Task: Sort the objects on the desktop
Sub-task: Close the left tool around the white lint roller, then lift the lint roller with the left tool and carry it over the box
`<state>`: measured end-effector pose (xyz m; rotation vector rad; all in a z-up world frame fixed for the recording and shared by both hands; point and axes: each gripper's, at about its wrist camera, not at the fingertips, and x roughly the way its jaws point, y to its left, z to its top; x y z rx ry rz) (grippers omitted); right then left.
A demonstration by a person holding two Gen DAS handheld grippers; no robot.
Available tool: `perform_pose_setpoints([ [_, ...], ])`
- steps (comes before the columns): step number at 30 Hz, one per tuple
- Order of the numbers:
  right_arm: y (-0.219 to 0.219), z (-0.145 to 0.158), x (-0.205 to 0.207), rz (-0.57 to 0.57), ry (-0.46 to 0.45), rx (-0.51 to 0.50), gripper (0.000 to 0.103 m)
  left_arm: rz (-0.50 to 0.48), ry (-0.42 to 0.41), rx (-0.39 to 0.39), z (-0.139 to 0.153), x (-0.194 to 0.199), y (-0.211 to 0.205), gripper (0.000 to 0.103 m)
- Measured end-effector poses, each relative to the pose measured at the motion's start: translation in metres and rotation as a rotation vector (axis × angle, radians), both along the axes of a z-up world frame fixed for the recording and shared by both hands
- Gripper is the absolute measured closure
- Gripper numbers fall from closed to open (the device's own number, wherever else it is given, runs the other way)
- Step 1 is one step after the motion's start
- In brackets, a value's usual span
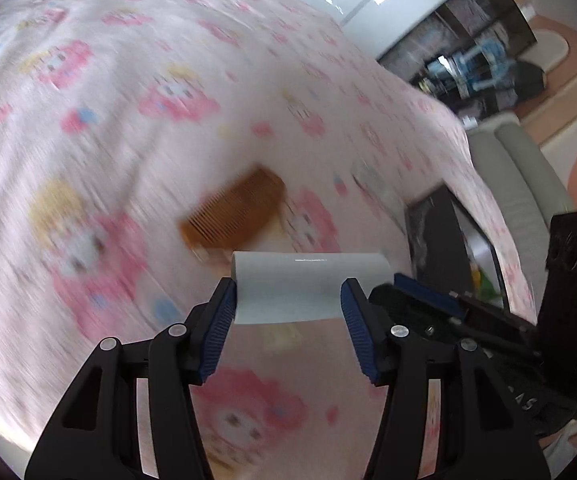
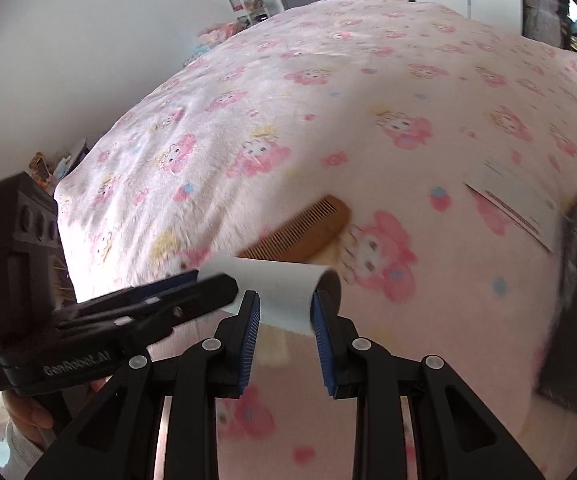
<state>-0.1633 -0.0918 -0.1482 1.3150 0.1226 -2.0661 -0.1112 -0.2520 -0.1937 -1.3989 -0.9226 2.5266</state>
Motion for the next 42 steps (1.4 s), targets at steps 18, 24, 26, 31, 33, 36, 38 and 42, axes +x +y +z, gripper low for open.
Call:
perform_pose_setpoints([
  [18,0.107,-0.036,0.036,-0.179,-0.127,0.062,0.079,-0.138,-0.088,-0.071,-0.011,0.007,0.082,0.049],
  [24,0.112,-0.042,0.032,-0.202,-0.148,0.041,0.078,-0.160,-0.087,-0.050,-0.012,0.005,0.086,0.049],
  [26,0.113,-0.047,0.031,-0.205,-0.163,0.030,0.078,-0.176,-0.093,-0.063,-0.013,0.004,0.092,0.049],
  [31,0.119,-0.045,0.034,-0.212,-0.170,-0.006,0.077,-0.199,-0.079,-0.083,-0.004,0.009,0.101,0.049],
  [33,0.123,-0.036,0.035,-0.210,-0.156,-0.034,0.077,-0.209,-0.074,-0.093,0.002,0.011,0.105,0.049],
  [36,0.129,-0.019,0.038,-0.199,-0.112,-0.059,0.075,-0.228,-0.055,-0.092,0.013,0.013,0.114,0.049],
  [38,0.136,-0.005,0.039,-0.205,-0.072,-0.070,0.075,-0.243,-0.036,-0.089,0.022,0.012,0.121,0.049],
  [42,0.159,0.020,0.041,-0.242,-0.008,-0.094,0.075,-0.296,0.004,-0.094,0.043,0.000,0.150,0.049],
])
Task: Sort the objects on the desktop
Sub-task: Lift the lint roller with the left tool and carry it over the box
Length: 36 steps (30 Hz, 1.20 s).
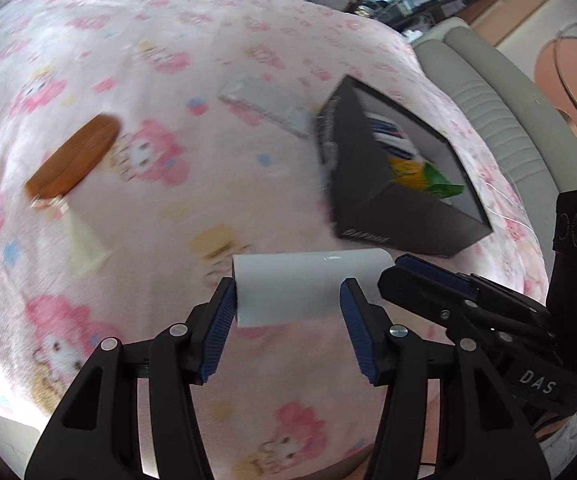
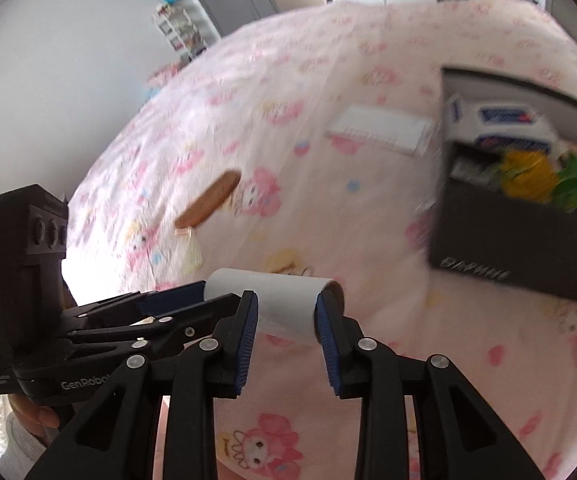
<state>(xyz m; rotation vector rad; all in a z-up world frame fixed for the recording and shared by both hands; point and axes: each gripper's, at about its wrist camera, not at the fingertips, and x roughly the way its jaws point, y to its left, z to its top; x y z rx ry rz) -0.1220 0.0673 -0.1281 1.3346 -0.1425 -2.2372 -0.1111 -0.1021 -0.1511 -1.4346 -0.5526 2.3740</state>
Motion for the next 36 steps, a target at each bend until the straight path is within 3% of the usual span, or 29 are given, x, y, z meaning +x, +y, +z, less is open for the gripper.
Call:
perform_pose_setpoints([
  [10,0.100,0.047,-0.014,-0.204,0.079,-0.069,0.075,-0.200,0.117,-0.070,0.050,-0.044,0.108,0.049],
  [21,0.194,0.085,-0.036,-0.349,0.176,-0.012,0.075,-0.333,0.161,-0.051,0.077,-0.098,0.218,0.049],
  [25,0.228,0.087,-0.057,-0.373,0.173,0.017,0.075,-0.362,0.143,-0.058,0.072,-0.120,0.256,0.049],
  [36,0.275,0.050,-0.099,-0.396,0.104,0.031,0.075,-0.402,0.020,-0.081,0.026,-0.154,0.306,0.049],
])
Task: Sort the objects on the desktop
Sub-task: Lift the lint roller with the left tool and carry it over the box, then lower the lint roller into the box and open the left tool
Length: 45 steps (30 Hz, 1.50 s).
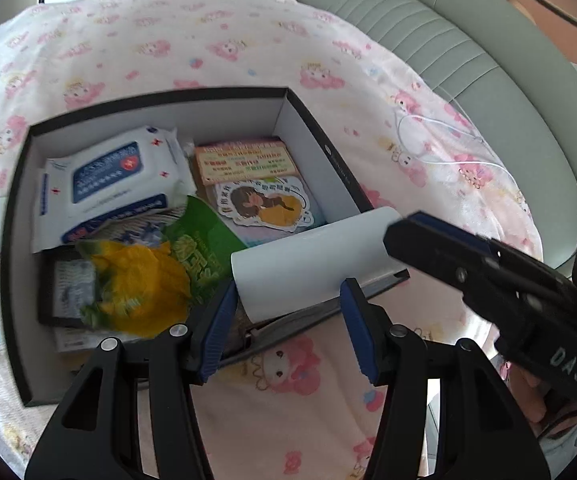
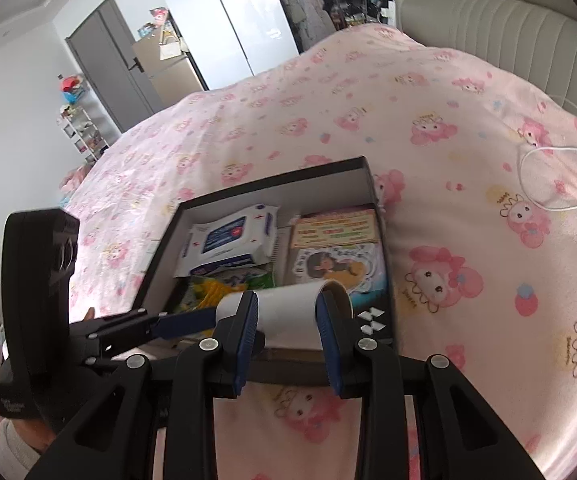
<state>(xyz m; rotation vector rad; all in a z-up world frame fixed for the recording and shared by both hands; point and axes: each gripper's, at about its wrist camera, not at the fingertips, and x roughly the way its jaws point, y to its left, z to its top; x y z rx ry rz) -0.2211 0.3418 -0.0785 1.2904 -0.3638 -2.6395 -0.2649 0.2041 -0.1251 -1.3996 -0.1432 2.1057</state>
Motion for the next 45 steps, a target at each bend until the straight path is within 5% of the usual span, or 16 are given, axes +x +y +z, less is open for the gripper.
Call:
perform_pose_setpoints([
  [20,0.034,-0.051,-0.119,-0.035,-0.126,-0.030,0.075,0.053,-0.053,-0.091,-0.036,-0.111,0.029,0.049],
  [28,0.033,-0.040,-0.091,-0.054,-0.074,-0.004,0.075,0.054,0.030,-0.108,-0.021,-0.082,0.018,0.049],
  [36,0.020,-0.036,-0.061,-0.024,-0.096,0.040,0.075,-0.036,0.012,-0.274,-0.047,-0.080,0.050,0.050],
  [38,0.019,-0.041,-0.065,-0.013,-0.125,0.053,0.076,-0.027,-0.001,-0.297,-0.053,-0.089,0.054,0.058],
  [45,0.031,-0.042,-0.071,-0.048,-0.122,0.034,0.076,0.026,0.060,-0.192,-0.026,-0.059,0.033,0.058],
])
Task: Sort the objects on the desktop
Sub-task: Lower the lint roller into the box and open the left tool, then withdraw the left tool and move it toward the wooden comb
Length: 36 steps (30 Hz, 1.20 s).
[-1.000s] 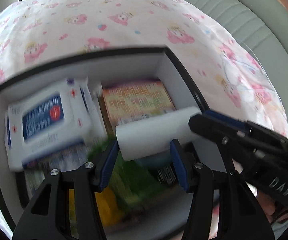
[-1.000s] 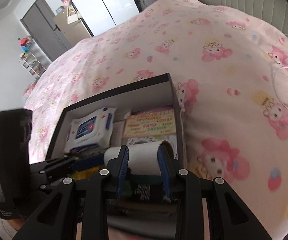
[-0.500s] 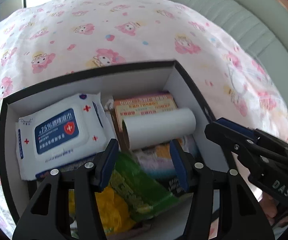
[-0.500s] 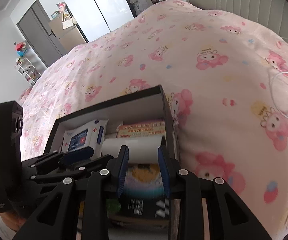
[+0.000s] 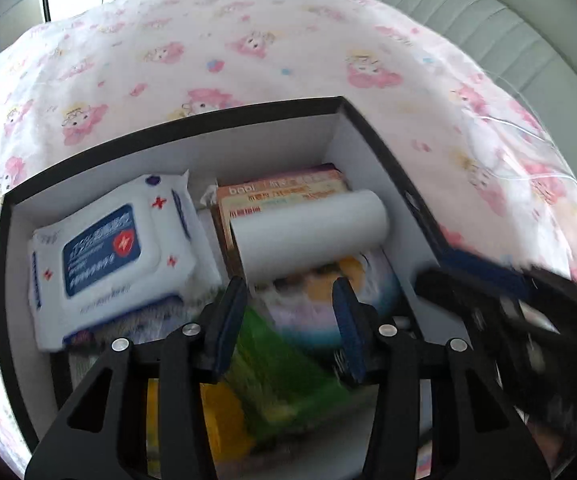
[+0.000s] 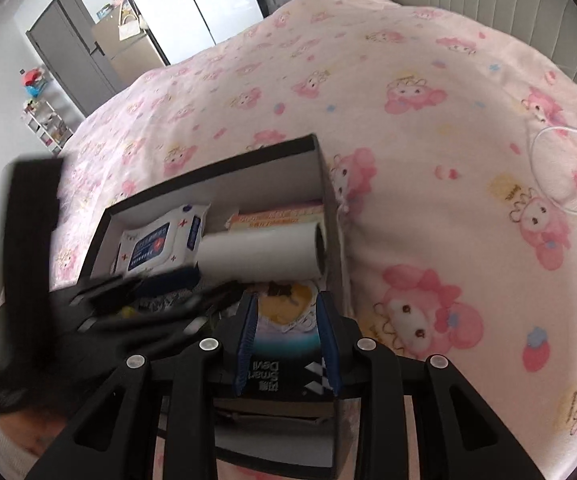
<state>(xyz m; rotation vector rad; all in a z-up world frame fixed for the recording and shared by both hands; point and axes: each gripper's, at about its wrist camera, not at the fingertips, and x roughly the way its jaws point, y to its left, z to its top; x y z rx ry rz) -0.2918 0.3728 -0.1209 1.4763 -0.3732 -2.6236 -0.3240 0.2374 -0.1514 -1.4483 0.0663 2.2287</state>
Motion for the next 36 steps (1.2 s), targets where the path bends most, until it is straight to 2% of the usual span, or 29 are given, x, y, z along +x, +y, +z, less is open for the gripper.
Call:
perform_pose_setpoints([
  [6,-0.016,0.012,0.014,0.011,0.025,0.025,0.076,-0.017,0.062,0.012,0.030,0.036,-0.019,0.058],
  [10,-0.033,0.032,0.034,0.020,0.068,0.034,0.076,-0.002,0.105,0.037,0.057,0.055,-0.036,0.056],
  [12,-0.043,0.046,0.047,0.020,0.100,0.041,0.075,0.018,0.129,0.048,0.069,0.067,-0.049,0.052],
  [20,-0.078,0.087,0.095,0.031,0.187,0.041,0.075,0.077,0.207,0.079,0.108,0.116,-0.098,0.052],
  [27,-0.107,0.100,0.138,0.044,0.230,0.016,0.074,0.099,0.256,0.062,0.126,0.162,-0.130,0.051],
  [36,-0.141,0.100,0.185,0.081,0.241,0.012,0.074,0.153,0.275,0.089,0.129,0.213,-0.171,0.047],
])
